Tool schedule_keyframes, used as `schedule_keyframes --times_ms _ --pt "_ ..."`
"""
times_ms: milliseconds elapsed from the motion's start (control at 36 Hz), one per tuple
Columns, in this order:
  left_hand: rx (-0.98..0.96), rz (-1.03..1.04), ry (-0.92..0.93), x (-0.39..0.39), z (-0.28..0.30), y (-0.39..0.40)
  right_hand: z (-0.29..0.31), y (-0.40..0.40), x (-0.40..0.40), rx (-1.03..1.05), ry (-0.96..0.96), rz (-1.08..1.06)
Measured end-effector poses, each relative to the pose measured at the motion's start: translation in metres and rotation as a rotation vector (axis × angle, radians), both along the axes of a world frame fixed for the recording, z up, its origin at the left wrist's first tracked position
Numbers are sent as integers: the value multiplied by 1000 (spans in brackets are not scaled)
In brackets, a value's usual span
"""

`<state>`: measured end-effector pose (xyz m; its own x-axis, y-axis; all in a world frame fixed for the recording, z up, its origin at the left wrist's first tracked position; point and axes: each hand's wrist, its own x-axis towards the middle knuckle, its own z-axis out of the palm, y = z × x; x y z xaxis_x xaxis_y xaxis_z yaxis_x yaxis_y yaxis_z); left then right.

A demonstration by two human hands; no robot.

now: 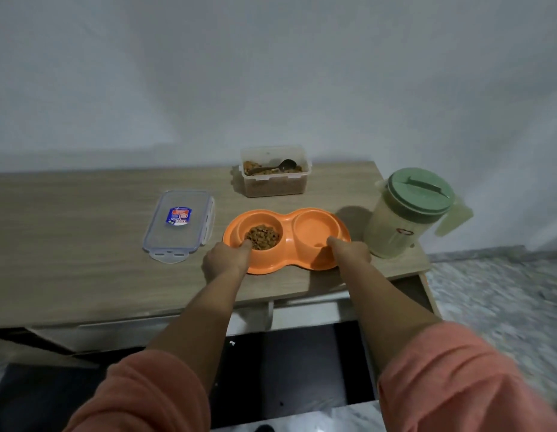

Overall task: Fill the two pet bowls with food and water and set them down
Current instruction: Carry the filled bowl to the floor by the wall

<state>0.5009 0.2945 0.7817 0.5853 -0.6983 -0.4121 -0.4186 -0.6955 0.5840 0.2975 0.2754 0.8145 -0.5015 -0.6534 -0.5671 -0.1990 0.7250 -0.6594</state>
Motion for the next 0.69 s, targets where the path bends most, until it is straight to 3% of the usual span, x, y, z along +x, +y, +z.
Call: schedule_keyframes --times_ms 361,694 --pt "-49 13 67 -13 12 36 7 66 -8 -28 -46 -119" --pt "-169 59 240 -67 35 109 25 145 -60 -89 -88 -206"
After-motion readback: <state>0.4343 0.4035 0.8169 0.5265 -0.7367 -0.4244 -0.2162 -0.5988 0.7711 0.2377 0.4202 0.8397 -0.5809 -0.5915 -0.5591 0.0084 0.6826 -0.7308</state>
